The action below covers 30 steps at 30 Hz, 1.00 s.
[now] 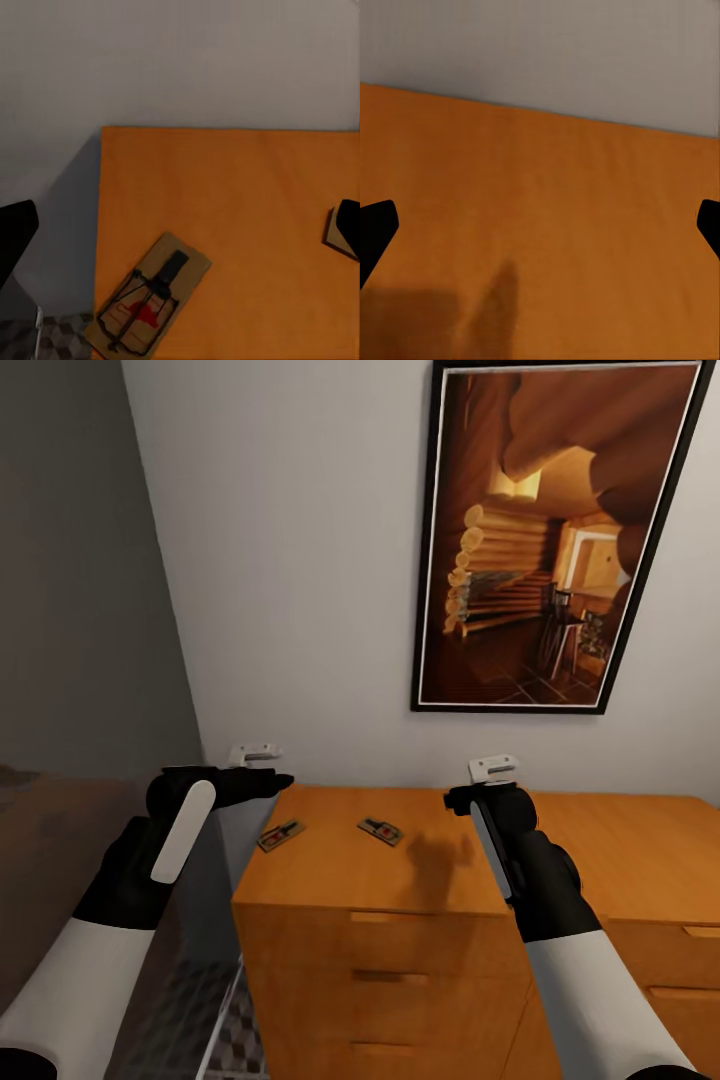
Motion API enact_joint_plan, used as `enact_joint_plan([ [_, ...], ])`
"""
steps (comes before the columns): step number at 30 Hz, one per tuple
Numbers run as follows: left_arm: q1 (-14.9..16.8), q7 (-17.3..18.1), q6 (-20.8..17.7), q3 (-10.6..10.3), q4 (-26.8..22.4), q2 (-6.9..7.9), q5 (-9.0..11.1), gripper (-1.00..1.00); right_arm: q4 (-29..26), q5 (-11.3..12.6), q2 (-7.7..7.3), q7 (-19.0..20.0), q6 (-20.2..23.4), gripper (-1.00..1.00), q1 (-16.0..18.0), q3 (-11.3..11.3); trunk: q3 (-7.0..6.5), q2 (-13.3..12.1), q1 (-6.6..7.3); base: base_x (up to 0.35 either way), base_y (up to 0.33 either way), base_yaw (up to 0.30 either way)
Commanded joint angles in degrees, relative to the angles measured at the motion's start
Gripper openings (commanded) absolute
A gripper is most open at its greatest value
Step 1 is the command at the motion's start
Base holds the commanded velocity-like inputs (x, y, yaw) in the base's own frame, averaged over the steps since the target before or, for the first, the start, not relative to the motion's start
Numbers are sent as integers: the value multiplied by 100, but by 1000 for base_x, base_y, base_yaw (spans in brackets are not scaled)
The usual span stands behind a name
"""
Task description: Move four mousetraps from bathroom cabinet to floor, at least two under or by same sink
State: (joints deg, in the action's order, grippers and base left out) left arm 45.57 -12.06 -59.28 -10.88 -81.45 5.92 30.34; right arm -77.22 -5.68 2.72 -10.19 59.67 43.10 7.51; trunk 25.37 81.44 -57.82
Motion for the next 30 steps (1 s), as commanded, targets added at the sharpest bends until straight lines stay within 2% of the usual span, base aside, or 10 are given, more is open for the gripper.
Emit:
enact_joint_plan([
  [1, 5, -60, -13, -11, -5, 5, 59, 100, -4, -56, 1, 25, 33, 100, 5, 5, 7, 3, -3, 311, 0, 0],
  [11, 5, -60, -12, 3, -7, 5, 60, 100, -4, -48, 1, 104, 33, 100, 5, 5, 7, 3, -3, 243, 0, 0],
  [30, 5, -60, -13, 6, -11, 5, 60, 100, -205, -80, 17, 216, 33, 100, 5, 19, 7, 3, -3, 25, 0, 5],
])
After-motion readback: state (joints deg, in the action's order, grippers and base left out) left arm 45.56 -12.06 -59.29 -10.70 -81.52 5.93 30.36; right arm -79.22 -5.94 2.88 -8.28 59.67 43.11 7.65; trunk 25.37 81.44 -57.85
